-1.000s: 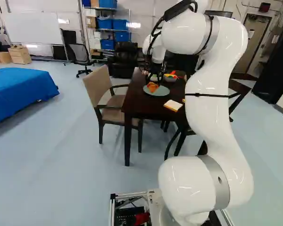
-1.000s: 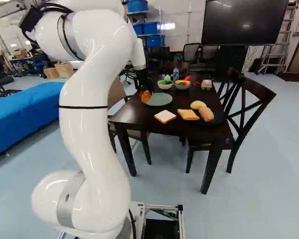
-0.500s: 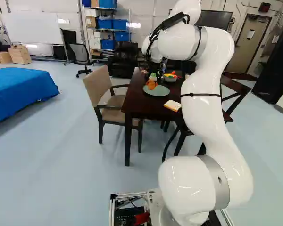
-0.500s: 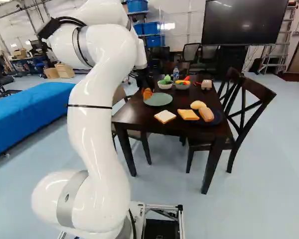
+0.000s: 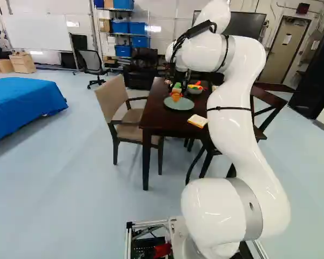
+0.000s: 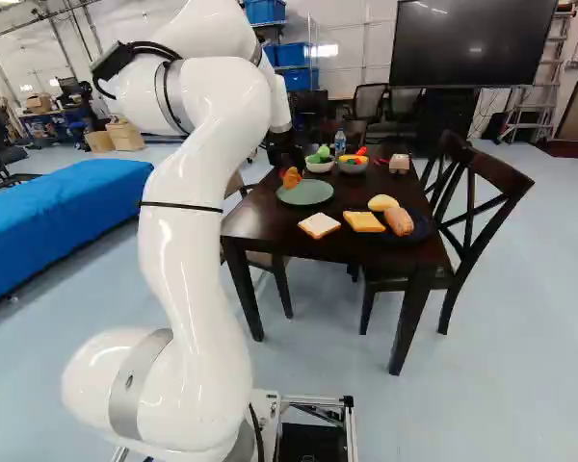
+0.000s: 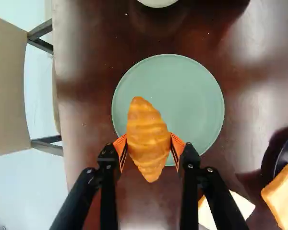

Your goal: Move the croissant to the empty plate

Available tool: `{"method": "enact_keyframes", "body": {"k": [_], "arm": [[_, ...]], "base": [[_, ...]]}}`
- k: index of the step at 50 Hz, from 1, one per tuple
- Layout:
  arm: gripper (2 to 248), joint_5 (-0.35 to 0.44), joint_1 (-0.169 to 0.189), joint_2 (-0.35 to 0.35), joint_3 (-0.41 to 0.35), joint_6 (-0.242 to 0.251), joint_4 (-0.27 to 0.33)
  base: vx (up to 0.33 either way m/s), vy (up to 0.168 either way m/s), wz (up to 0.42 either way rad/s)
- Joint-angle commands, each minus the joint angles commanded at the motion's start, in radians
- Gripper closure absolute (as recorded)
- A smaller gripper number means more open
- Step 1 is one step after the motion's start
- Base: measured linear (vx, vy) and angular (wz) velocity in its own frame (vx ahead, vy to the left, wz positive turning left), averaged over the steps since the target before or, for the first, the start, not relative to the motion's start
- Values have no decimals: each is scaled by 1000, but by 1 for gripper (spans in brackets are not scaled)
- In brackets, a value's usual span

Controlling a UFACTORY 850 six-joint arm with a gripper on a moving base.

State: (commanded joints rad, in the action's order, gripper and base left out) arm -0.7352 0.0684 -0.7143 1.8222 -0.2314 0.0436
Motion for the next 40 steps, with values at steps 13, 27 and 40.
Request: {"method": "enact_keyframes", "body": {"k": [13,27,40], "arm": [[113,41,1,1,-2,0,0],[113,95,29,-10,-17,0,0],[113,137,40,0,-67,0,0]], "base": [[0,0,0],[0,0,0],[0,0,0]]}}
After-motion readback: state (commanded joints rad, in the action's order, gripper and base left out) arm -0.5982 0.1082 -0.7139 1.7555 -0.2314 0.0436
